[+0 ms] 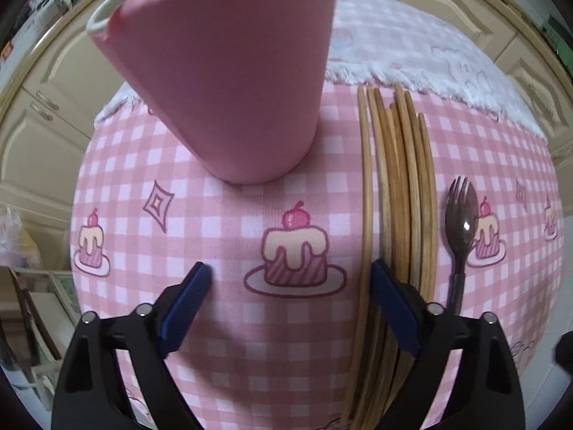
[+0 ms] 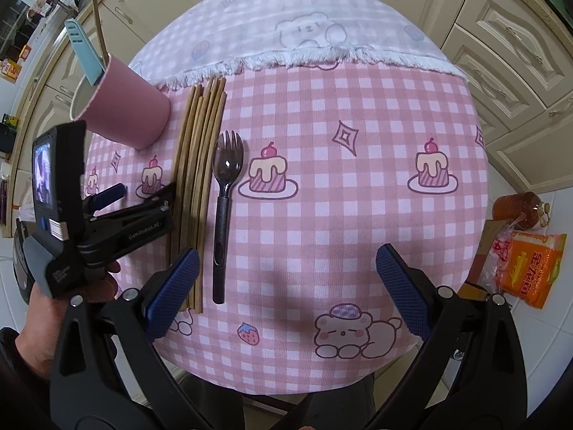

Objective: Organize utensils
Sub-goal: 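Grasp a bamboo chopstick with the left tool while the right tool grasps the black spork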

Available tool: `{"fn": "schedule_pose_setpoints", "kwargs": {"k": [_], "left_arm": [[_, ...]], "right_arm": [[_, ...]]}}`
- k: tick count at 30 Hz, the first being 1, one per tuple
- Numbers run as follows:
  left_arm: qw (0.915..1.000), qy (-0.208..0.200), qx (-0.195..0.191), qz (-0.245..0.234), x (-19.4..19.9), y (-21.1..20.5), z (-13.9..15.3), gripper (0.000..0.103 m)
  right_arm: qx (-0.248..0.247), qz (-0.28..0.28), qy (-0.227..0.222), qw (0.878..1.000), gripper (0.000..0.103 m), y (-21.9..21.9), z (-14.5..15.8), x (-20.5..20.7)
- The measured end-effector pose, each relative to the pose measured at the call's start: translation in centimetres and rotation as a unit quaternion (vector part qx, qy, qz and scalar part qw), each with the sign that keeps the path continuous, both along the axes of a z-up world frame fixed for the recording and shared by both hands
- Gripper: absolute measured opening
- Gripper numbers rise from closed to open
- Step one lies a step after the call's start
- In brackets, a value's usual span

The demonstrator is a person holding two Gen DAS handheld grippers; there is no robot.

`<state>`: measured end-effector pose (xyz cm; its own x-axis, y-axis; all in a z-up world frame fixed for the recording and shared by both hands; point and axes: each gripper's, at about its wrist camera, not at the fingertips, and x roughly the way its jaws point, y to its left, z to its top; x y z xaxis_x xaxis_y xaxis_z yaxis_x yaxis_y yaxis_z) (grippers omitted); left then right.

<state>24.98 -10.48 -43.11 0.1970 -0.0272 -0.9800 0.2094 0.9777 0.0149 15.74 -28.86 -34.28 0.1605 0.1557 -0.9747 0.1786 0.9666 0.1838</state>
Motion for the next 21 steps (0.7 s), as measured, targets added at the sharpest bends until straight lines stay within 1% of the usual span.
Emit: {"fn": "schedule_pose_setpoints", "kwargs": {"k": [3, 5, 6, 8, 10, 11, 13, 15, 17, 18, 20, 21], "left_arm": [[0.9999, -0.003, -0.002, -0.009, 0.1, -0.2, 0.1, 0.078], [1.0000, -0.002, -0.003, -0.009, 0.1, -0.5, 0.2, 0.077], [1.0000, -0.001, -0.005, -0.007, 0.3, -0.6, 0.1, 0.077], [1.0000, 0.002, -0.006, -0.003, 0.6, -0.6, 0.3, 0.077], [1.0000, 0.004, -0.006, 0.002, 0.7, 0.0, 0.7, 0.077], [1.0000, 0.005, -0.003, 0.005, 0.9, 0.1, 0.6, 0.076], [0.9999, 0.008, -0.007, 0.011, 1.4, 1.6, 1.2, 0.076], [0.9999, 0.008, -0.005, 0.008, 1.5, 1.7, 1.2, 0.076], [1.0000, 0.008, -0.003, 0.003, 1.6, 1.6, 1.2, 0.076], [1.0000, 0.006, -0.001, 0.001, 1.7, 1.4, 1.1, 0.076], [1.0000, 0.005, 0.000, 0.000, 1.6, 1.4, 1.2, 0.076], [1.0000, 0.005, 0.000, 0.001, 1.5, 1.3, 1.2, 0.076]], "right_arm": [[0.003, -0.001, 0.011, 1.000, 0.097, 0.7, -1.4, 1.0], [0.008, 0.001, 0.018, 1.000, 0.095, 1.4, -2.3, 1.9], [0.011, 0.003, 0.020, 1.000, 0.093, 1.8, -2.7, 2.3], [0.015, 0.011, 0.029, 0.999, 0.076, 3.1, -3.8, 3.5], [0.014, 0.015, 0.035, 0.999, 0.072, 4.0, -4.6, 4.2], [0.013, 0.015, 0.037, 0.999, 0.066, 4.3, -5.0, 4.5], [0.008, 0.010, 0.042, 0.999, 0.061, 4.5, -5.6, 4.8], [-0.004, 0.005, 0.039, 0.999, 0.057, 4.7, -5.8, 5.0], [-0.004, 0.001, 0.030, 1.000, 0.046, 4.9, -5.8, 5.3], [-0.005, -0.001, 0.031, 1.000, 0.044, 5.0, -5.8, 5.4], [-0.011, 0.003, 0.033, 0.999, 0.031, 5.5, -5.9, 5.8], [-0.021, 0.009, 0.035, 0.999, 0.028, 5.9, -5.9, 6.0]]}}
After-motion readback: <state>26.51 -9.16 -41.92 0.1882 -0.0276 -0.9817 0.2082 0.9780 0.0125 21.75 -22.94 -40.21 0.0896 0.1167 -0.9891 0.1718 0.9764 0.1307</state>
